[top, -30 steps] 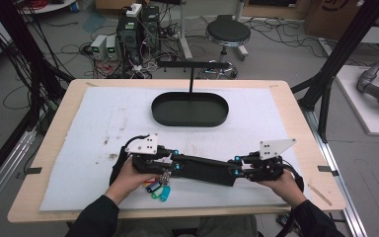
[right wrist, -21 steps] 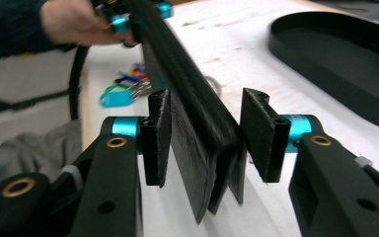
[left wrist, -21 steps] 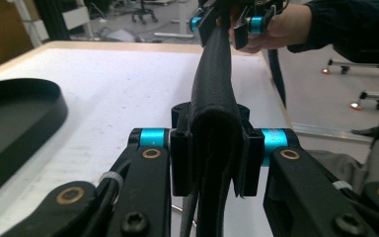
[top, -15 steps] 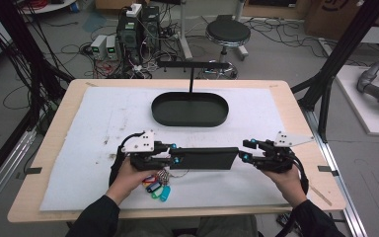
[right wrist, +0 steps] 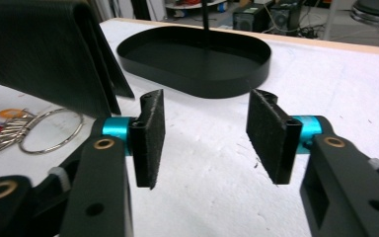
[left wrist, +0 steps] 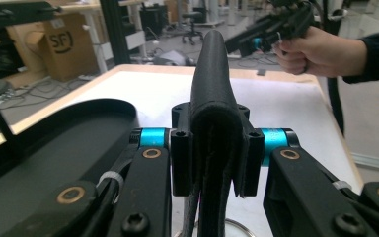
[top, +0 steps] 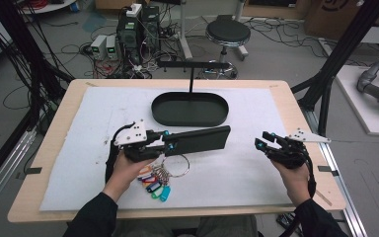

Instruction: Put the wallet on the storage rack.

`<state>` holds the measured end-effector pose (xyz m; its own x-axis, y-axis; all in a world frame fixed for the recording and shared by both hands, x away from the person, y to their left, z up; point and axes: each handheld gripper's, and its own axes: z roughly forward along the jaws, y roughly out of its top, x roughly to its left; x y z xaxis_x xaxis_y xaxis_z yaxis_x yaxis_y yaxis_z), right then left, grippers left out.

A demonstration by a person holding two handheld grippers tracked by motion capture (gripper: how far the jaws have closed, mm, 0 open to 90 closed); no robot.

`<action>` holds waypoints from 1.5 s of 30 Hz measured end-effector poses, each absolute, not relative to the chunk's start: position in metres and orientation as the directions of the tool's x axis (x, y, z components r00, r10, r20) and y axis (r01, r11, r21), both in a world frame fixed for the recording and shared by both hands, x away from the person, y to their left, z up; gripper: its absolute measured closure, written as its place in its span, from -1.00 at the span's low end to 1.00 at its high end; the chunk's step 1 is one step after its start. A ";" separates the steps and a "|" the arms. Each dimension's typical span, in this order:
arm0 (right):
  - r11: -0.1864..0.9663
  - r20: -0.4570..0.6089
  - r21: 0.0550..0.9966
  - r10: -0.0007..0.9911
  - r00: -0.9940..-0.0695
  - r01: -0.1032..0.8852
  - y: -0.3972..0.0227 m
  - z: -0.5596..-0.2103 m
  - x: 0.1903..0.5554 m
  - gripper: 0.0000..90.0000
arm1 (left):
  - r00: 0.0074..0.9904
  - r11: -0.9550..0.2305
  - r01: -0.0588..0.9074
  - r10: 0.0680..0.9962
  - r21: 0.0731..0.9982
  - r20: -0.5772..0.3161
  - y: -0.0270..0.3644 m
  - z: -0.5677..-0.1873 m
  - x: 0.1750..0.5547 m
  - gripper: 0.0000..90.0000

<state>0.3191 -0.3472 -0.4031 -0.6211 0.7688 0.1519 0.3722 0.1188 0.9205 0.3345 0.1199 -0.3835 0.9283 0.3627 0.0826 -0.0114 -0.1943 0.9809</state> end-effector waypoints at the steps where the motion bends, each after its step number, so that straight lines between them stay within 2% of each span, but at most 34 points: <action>1: 0.117 0.154 0.920 0.771 -0.618 0.374 -0.348 -0.404 0.320 0.13 | 0.925 -0.190 -0.014 0.370 0.982 0.085 0.120 -0.383 0.336 0.64; 7: 0.105 0.152 0.918 0.798 -0.584 0.382 -0.353 -0.405 0.321 0.05 | 0.906 -0.181 -0.024 0.412 0.983 0.098 0.120 -0.377 0.343 0.64; 29: 0.109 0.128 0.916 0.832 -0.539 0.386 -0.356 -0.408 0.322 -0.04 | 0.835 -0.152 -0.044 0.537 0.987 0.120 0.120 -0.371 0.381 0.64; 45: 0.118 0.114 0.919 0.835 -0.539 0.377 -0.355 -0.409 0.324 -0.04 | 0.822 -0.158 -0.032 0.557 0.987 0.116 0.106 -0.382 0.418 0.64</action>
<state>0.3239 -0.3555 -0.4092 -0.5391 0.8345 0.1138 0.3766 0.1179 0.9188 0.4181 0.1055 -0.3825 0.8223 0.5570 0.1162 -0.0321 -0.1585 0.9868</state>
